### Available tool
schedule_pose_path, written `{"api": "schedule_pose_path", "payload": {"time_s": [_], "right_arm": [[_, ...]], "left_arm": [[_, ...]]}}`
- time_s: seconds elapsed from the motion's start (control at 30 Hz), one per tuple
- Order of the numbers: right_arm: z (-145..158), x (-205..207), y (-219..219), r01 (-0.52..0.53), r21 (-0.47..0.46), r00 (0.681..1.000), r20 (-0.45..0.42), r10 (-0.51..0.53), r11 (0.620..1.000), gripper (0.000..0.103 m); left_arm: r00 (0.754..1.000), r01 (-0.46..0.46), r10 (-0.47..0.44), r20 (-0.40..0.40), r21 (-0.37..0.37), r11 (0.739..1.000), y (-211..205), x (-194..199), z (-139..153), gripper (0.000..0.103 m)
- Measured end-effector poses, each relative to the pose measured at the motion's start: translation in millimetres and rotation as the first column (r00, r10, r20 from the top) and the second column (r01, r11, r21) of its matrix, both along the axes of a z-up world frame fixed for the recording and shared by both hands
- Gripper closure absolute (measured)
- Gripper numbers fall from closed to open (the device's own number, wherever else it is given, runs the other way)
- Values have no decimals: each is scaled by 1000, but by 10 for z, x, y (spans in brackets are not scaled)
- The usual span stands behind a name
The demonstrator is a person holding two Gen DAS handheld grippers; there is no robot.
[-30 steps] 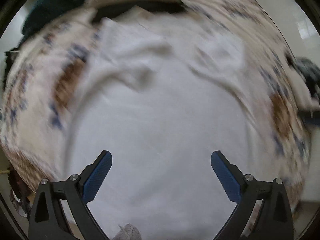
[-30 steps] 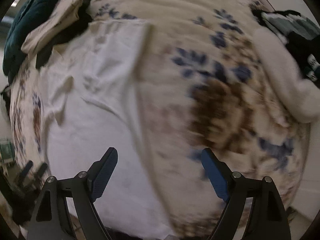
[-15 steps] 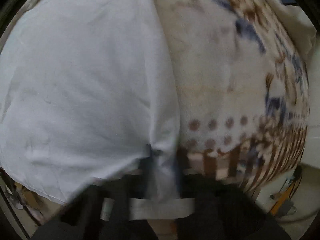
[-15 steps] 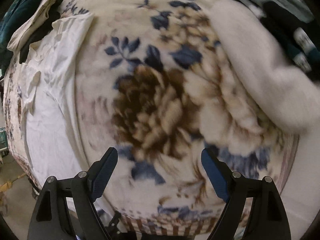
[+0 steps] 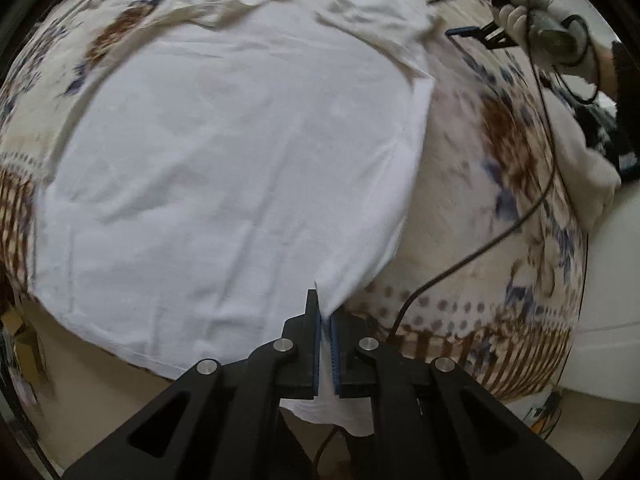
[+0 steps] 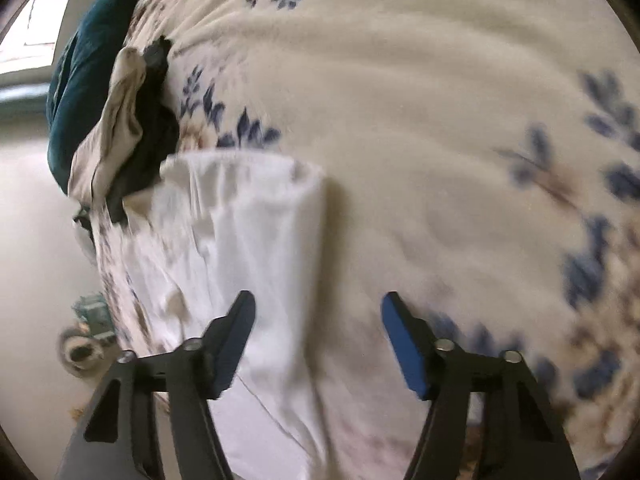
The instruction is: Fold small clothes
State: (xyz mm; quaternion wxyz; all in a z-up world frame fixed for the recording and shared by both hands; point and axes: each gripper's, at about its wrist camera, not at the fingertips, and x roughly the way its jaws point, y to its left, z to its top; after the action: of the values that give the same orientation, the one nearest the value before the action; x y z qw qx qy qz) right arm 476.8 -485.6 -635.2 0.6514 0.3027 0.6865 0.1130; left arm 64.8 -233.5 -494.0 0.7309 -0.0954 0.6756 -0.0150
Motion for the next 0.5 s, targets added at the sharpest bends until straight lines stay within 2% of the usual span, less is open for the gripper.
{"api": "schedule_pose_path", "payload": {"time_s": [0.03,0.07,0.1,0.13,0.2,0.33,0.5], "right_arm": [[-74,95,69,9,19,1000,-26,-9,1000,62],[-141,157,146,18,24,999,-42,-17,1000,71],[-153,190,200,20,22,999,-50,-19,1000,90],[-116,221,281,11,-2,999,-45,-11,1000,99],[16,251,444,-18,-42,1000,-12,17,999,100],[494,303,802,-94,-76,994,47,97,993,101],[1114,439,1536,-196,-146,974,89,210,970,101]], "left_arm": [[1000,-19,19,2,-2,1000,82,5,32,101],[1000,-29,29,3,-4,1000,122,-5,48,101],[999,-38,38,5,-10,999,179,-4,78,101],[999,-48,48,6,-17,999,246,-13,102,101],[998,-66,66,11,-29,997,392,-13,182,101],[994,-107,109,30,-55,993,818,-31,386,101],[977,-203,208,55,-87,975,1475,-46,548,101]]}}
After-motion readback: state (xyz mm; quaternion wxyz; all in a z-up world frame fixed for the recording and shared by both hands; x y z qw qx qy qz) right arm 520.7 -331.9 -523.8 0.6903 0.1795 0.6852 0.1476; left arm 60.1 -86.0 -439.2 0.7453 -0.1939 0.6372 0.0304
